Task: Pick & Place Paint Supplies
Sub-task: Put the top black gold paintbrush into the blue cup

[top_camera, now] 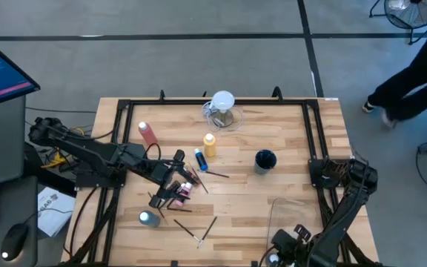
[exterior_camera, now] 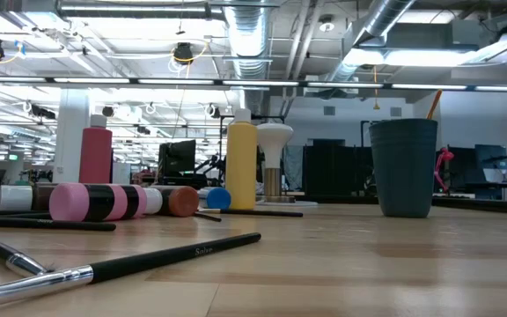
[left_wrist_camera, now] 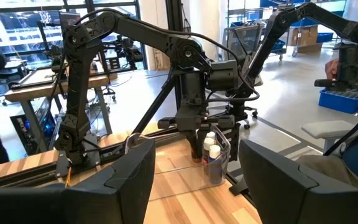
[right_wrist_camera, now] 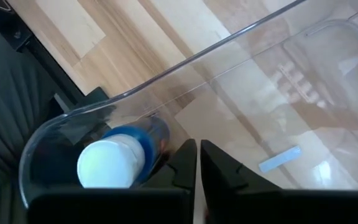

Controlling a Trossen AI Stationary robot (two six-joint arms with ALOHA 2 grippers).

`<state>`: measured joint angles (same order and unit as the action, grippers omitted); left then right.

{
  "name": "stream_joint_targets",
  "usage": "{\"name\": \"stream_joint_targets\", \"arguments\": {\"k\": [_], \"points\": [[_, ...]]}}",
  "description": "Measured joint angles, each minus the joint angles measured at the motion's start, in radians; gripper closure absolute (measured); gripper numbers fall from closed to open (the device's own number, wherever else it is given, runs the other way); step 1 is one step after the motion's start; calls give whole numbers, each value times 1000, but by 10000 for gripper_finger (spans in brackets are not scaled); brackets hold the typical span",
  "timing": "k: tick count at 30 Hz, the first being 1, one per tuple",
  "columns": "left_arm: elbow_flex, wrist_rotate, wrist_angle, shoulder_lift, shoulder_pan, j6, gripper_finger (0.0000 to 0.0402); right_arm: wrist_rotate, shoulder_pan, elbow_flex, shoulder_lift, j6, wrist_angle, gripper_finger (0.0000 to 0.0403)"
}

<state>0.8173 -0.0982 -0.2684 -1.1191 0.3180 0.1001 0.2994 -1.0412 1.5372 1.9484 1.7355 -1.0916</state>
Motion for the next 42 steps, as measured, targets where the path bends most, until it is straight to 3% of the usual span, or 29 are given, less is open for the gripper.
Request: {"name": "stream_joint_targets", "arguments": {"k": [8,15,21,25,30,36,42], "points": [[0,0,0,0,0,0,183,57,0,80,0,-14,-144,389],[0,0,0,0,0,0,183,341,4,255,0,-140,-341,387],[0,0,0,0,0,-1,183,405,65,292,0,-384,-393,387],[0,0,0,0,0,-3,183,540,134,291,0,-556,-334,394],[-6,0,11,0,0,-21,183,521,226,292,-1,-888,-205,393],[-29,0,18,6,0,-29,183,488,290,305,-54,-844,-328,392],[-29,0,18,17,0,-28,183,470,257,303,-124,-525,-481,390]]}}
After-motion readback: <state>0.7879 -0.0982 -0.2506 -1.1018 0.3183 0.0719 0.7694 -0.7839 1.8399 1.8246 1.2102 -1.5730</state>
